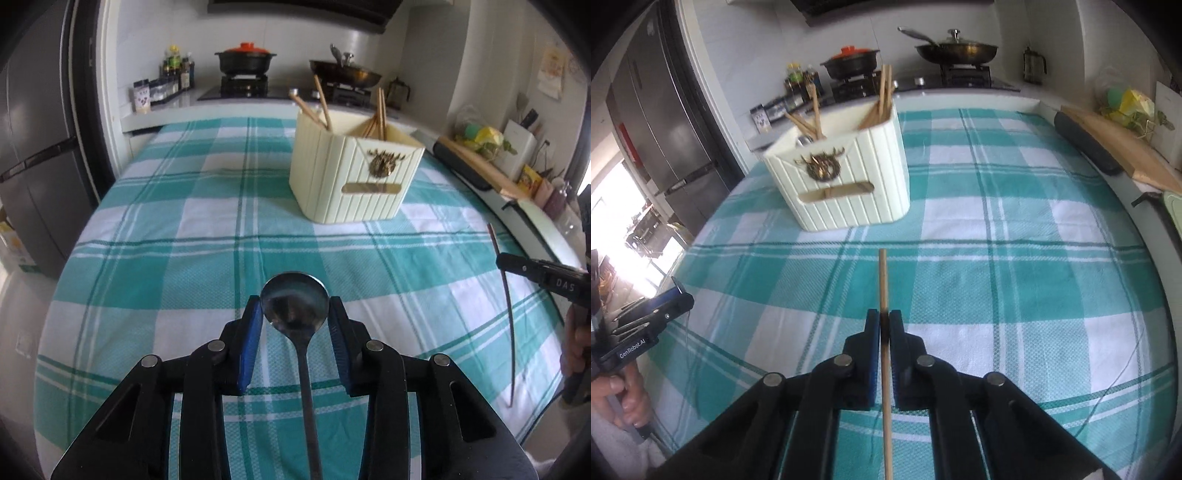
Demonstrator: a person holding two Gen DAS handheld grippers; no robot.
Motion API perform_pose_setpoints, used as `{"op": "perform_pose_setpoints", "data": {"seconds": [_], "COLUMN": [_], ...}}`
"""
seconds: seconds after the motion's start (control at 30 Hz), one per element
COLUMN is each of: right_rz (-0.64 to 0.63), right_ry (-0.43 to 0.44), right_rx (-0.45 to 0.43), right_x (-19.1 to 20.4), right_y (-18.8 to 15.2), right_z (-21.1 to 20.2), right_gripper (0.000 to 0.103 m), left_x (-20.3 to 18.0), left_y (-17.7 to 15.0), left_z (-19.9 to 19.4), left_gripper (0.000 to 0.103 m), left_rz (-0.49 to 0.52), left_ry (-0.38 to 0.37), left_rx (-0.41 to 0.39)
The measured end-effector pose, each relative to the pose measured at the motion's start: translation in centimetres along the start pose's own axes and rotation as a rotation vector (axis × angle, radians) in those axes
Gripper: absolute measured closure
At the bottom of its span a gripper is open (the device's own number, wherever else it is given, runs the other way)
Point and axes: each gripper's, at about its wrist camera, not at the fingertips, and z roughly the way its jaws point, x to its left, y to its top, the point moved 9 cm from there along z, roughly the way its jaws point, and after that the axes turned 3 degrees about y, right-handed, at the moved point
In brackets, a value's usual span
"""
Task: Organize utensils
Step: 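Lift the spoon with the left tool while the right tool carries the chopstick toward the box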
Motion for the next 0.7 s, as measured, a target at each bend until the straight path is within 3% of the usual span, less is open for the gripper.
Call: {"op": "perform_pose_setpoints", "data": {"seconds": [0.3, 0.7], "right_rz": [-0.089, -0.129], "right_ry": [-0.009, -0.014], "right_rx": [-0.189, -0.263], "right_x": [2.6, 4.0], "right_y": [2.0, 4.1], "right_z": [-7.3, -9.8], "right_gripper": [0.098, 0.098], "left_x": [-0.3, -1.3], "left_y": [2.4, 4.8], "left_z": [-6.2, -9.6], "left_gripper": [0.067, 0.067], "left_rz": [-0.028, -0.002], "left_ry": [-0.025, -0.044], "left_rx": [-0.156, -0.239]}}
